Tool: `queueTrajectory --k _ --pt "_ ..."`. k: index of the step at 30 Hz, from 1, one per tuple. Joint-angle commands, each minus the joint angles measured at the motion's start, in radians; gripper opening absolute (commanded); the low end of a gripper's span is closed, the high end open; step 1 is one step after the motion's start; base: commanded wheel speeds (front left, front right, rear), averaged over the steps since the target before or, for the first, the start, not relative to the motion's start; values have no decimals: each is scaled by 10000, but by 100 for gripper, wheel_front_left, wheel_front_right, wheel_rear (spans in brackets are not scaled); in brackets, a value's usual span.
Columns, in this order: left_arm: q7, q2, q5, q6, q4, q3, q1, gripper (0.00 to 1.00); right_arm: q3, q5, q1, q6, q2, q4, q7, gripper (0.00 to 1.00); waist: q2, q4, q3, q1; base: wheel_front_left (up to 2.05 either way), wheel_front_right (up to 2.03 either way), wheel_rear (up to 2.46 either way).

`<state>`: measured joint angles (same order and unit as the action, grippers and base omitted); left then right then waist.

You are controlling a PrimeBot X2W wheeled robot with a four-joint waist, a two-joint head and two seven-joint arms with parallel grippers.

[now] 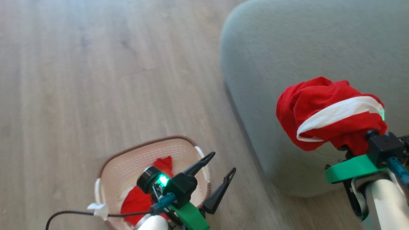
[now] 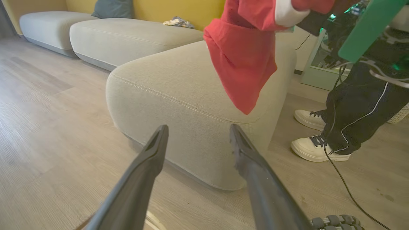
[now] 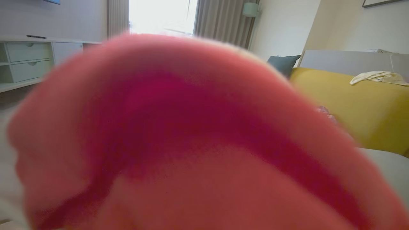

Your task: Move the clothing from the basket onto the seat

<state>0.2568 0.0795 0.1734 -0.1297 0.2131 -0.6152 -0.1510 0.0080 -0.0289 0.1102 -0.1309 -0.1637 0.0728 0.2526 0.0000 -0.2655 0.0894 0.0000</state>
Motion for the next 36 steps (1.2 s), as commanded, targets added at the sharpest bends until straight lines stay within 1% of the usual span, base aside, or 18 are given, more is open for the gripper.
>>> queueTrajectory --k 1,9,14,22,28,32,36 --pt "49 -109 -78 -9 -314 258 -492 100 115 39 316 2 -155 -378 92 0 0 -610 232 0 0 0 0" --pt "49 -81 -140 -10 -183 -105 -719 100 -95 2 323 2 20 -414 92 0 0 -1980 566 0 0 0 0" --pt "49 -60 -375 -10 -226 -114 -870 100 -256 -33 251 2 178 -415 92 0 0 -2527 745 0 0 0 0" --pt "49 -105 -505 -10 -288 -240 -1098 100 -583 -4 114 2 366 -518 92 0 0 -2601 927 0 0 0 0" --pt "49 -127 -553 -10 -365 -172 -1079 100 -825 -84 307 2 338 -520 92 0 0 -2472 989 0 0 0 0" --pt "49 -125 -637 -10 -468 -320 -1257 100 -1379 -261 819 2 94 -613 92 0 0 -2162 1322 0 0 0 0" --pt "49 -3 -705 -10 -497 -479 -1561 100 -2058 -590 1733 2 -311 -466 92 0 0 -1836 1881 0 0 0 0"
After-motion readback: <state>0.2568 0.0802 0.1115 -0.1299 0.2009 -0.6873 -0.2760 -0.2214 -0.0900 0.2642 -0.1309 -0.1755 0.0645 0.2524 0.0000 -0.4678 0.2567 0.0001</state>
